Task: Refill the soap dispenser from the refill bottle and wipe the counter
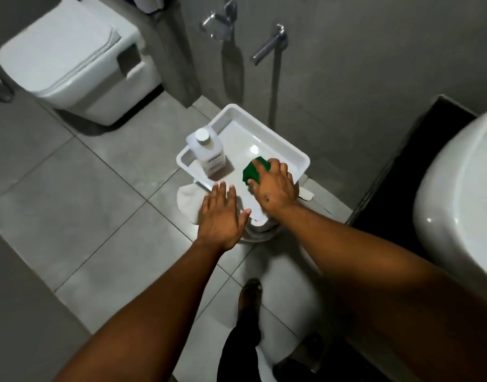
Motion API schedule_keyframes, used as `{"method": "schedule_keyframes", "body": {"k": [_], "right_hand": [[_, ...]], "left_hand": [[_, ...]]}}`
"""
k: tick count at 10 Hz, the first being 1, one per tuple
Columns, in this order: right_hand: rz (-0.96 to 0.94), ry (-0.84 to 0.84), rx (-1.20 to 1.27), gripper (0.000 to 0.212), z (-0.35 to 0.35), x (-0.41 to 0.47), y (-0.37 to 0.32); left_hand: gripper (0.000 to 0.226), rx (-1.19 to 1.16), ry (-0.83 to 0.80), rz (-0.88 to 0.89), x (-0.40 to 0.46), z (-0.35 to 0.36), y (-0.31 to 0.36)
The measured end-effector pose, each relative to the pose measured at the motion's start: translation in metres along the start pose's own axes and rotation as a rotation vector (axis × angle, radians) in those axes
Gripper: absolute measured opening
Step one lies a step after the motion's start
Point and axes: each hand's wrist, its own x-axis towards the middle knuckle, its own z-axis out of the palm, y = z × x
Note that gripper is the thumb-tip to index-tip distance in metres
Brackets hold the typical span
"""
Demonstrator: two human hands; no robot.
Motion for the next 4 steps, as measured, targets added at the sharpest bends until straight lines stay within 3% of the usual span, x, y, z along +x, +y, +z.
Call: {"method": "schedule_keyframes", "body": {"k": [2, 3, 4], "right_hand": [[0.024, -0.131, -0.072, 0.047, 0.034, 0.027, -0.002], [0.066, -0.075, 0.079, 0.052, 0.009, 0.015, -0.001], [0.117, 0.109, 0.549, 0.039, -0.032, -0.010, 0.010]], "left_hand": [[0.078, 0.061, 0.019, -0.012, 0.009, 0.019, -0.002], [0.077, 0.092, -0.011, -0.015, 0.004, 0.008, 0.005], [0.078, 0.097, 0.007, 0.055, 0.000, -0.011, 0.032]]}}
